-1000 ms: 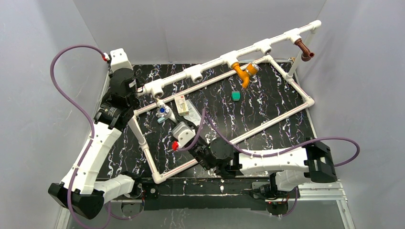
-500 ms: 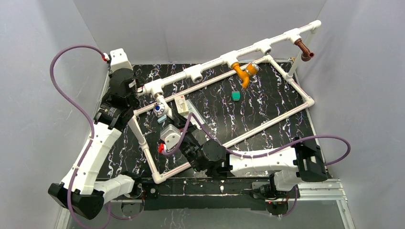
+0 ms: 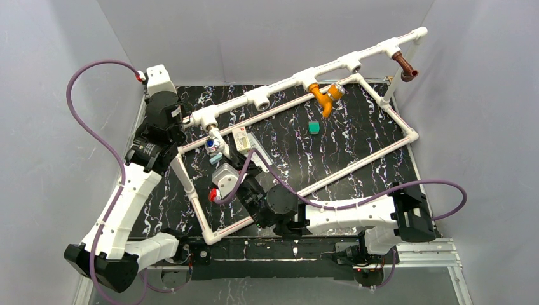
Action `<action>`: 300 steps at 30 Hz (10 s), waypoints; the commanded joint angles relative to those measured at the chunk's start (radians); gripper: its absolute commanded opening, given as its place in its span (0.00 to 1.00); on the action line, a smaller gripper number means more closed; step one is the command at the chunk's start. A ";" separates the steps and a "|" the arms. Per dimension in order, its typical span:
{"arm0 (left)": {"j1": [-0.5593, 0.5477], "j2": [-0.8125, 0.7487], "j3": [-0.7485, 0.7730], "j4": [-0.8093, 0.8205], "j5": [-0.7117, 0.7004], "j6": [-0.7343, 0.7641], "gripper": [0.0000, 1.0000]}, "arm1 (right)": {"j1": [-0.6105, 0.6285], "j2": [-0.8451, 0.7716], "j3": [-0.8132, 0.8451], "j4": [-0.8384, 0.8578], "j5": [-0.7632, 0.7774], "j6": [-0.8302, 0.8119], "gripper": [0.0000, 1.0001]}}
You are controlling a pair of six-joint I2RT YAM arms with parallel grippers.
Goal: Install the water faucets
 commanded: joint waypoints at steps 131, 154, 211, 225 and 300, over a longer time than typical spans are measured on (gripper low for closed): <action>-0.006 0.054 -0.095 -0.323 0.052 -0.006 0.00 | -0.171 -0.093 -0.004 -0.300 -0.107 2.633 0.21; -0.006 0.068 -0.101 -0.323 0.056 -0.008 0.00 | -0.171 -0.063 -0.055 -0.113 -0.292 2.424 0.71; -0.006 0.096 -0.102 -0.324 0.046 0.004 0.00 | -0.164 -0.398 -0.239 -0.221 -0.648 -0.350 0.84; -0.006 0.099 -0.099 -0.323 0.056 0.004 0.00 | -0.152 -0.166 -0.136 -0.007 -0.547 -0.462 0.79; -0.012 0.100 -0.107 -0.336 0.078 0.008 0.00 | -0.130 -0.108 0.013 -0.202 -0.012 2.482 0.01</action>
